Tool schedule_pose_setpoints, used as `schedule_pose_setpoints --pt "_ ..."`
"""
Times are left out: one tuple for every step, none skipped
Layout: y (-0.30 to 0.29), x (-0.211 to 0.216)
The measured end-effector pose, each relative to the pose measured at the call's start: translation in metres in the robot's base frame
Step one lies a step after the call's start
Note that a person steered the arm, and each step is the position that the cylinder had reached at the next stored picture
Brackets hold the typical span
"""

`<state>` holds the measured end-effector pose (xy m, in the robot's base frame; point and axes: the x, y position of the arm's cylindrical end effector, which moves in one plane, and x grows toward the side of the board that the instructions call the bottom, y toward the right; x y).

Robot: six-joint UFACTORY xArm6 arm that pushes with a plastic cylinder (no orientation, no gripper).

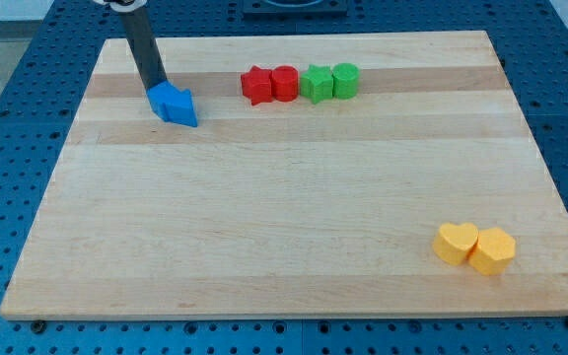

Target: Move blue cube along with blue triangle to the center

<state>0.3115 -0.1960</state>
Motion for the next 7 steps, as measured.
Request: schedule_pose_setpoints --pt "0.000 0.015" --pt "0.002 0.021" --pt "0.002 0.034" --pt "0.007 0.050" --pt "0.028 0.058" --pt "0.057 0.072" --pt "0.091 0.086"
